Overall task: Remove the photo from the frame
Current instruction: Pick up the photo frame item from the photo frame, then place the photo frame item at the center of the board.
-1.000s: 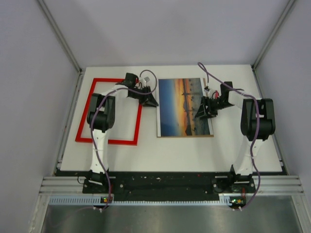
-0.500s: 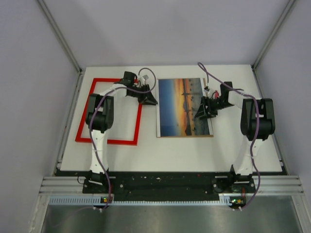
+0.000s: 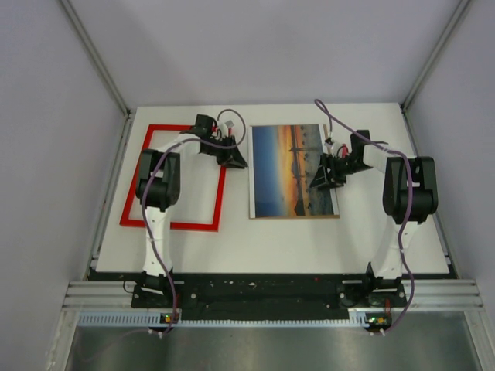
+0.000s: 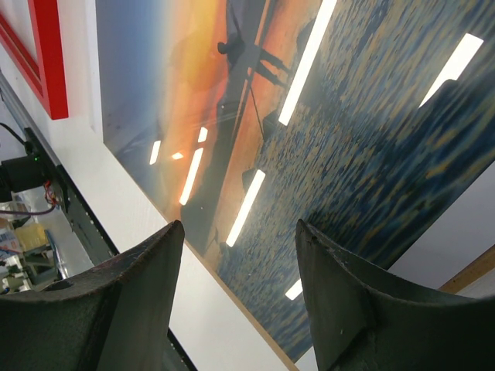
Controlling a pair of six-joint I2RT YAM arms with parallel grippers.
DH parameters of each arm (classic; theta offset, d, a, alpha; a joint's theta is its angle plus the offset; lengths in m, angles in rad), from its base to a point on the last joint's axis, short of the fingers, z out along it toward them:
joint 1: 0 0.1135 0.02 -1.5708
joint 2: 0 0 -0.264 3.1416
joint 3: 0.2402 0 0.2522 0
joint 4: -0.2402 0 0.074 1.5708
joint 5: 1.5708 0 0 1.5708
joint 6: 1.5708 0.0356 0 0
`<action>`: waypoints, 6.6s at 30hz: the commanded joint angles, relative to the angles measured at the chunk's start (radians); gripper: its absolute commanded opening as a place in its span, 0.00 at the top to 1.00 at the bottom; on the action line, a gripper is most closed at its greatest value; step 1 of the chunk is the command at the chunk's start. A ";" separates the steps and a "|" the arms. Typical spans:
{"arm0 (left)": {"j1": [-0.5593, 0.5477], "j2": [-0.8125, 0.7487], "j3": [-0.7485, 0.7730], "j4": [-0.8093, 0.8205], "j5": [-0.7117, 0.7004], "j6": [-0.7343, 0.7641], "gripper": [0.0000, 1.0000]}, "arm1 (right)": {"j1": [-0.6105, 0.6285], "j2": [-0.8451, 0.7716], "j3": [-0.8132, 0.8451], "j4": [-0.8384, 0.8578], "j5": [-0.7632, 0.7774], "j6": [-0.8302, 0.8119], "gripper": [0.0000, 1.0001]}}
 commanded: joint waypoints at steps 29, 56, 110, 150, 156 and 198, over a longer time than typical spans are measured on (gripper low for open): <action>-0.033 -0.072 -0.100 0.021 0.049 0.025 0.69 | 0.013 0.034 0.005 0.008 0.056 -0.030 0.39; -0.033 -0.092 -0.094 0.085 0.103 -0.039 0.69 | 0.016 0.051 0.005 0.004 0.050 -0.035 0.39; 0.117 -0.214 -0.035 -0.257 0.210 0.187 1.00 | -0.051 -0.060 0.092 -0.127 0.032 -0.122 0.01; 0.745 -0.176 0.107 -0.952 -0.201 0.942 0.39 | -0.034 -0.061 0.119 -0.152 0.047 -0.124 0.01; 0.748 -0.194 0.133 -0.889 -0.242 0.880 0.17 | -0.031 -0.063 0.108 -0.155 0.055 -0.133 0.01; -0.046 -0.122 0.459 -0.684 -0.202 0.556 0.09 | -0.036 0.023 0.120 -0.014 0.130 -0.029 0.01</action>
